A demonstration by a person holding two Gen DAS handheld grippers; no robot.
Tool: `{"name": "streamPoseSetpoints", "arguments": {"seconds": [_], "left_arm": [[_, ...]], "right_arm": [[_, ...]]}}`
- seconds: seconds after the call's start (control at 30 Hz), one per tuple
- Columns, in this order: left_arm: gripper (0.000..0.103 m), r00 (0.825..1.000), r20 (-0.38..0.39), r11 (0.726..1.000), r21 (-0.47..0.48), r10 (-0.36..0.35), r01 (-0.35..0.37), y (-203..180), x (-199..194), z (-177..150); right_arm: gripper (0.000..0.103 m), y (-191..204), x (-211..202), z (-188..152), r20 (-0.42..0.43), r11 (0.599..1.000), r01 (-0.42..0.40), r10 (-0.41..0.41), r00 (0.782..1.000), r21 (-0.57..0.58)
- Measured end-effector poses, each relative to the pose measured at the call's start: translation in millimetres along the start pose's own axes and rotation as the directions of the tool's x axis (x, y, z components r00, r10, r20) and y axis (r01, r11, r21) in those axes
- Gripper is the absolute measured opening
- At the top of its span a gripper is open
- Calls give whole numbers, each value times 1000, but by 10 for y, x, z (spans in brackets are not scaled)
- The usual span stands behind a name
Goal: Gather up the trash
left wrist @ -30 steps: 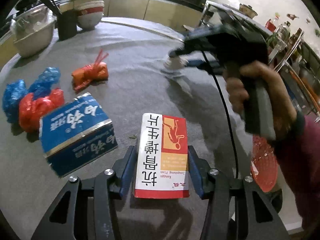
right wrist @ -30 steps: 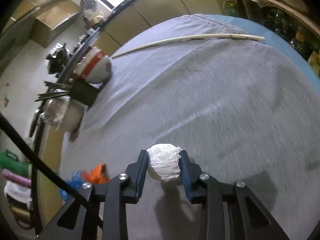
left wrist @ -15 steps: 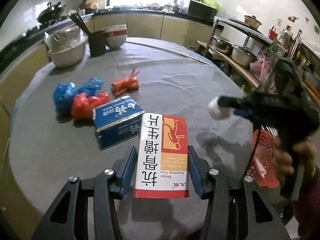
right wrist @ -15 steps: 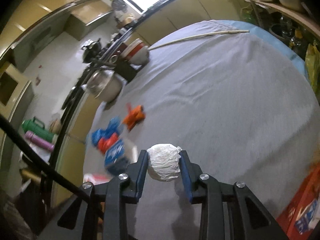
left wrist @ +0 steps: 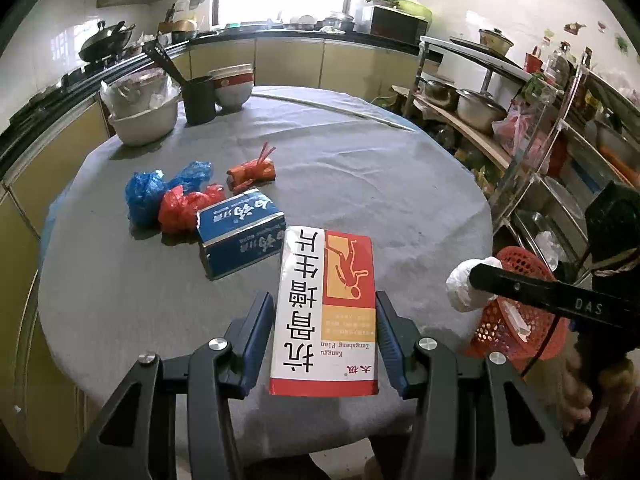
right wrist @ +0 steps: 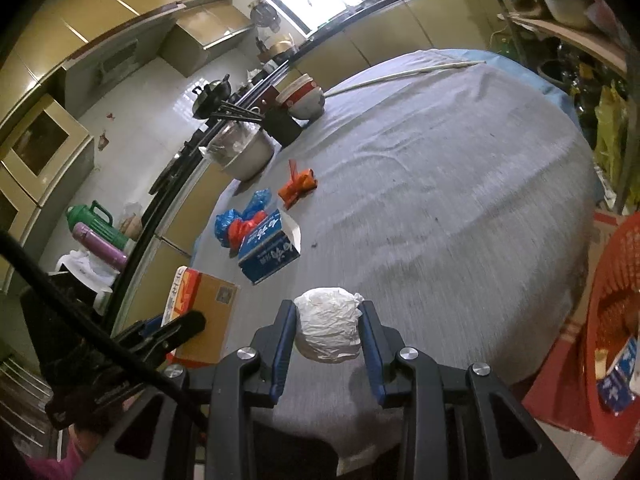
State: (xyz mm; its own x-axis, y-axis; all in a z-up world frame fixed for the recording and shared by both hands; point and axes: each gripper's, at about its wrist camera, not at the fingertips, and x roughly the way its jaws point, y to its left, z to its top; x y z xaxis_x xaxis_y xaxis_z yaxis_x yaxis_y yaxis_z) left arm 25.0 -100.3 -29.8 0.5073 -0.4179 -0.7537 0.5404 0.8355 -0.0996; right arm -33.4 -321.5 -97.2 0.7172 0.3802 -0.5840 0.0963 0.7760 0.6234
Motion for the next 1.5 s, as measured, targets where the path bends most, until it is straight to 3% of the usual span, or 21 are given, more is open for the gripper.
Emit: {"name": "streamPoseSetpoints", "arguments": {"seconds": [0.57, 1.5], "left_arm": [[52, 992, 11, 989, 70, 126, -126, -355, -96, 29], [52, 986, 14, 980, 108, 166, -167, -624, -13, 32]], "right_arm": [[34, -51, -311, -103, 65, 1000, -26, 25, 998, 11], [34, -119, -437, -185, 76, 1000, -24, 23, 997, 17]]}}
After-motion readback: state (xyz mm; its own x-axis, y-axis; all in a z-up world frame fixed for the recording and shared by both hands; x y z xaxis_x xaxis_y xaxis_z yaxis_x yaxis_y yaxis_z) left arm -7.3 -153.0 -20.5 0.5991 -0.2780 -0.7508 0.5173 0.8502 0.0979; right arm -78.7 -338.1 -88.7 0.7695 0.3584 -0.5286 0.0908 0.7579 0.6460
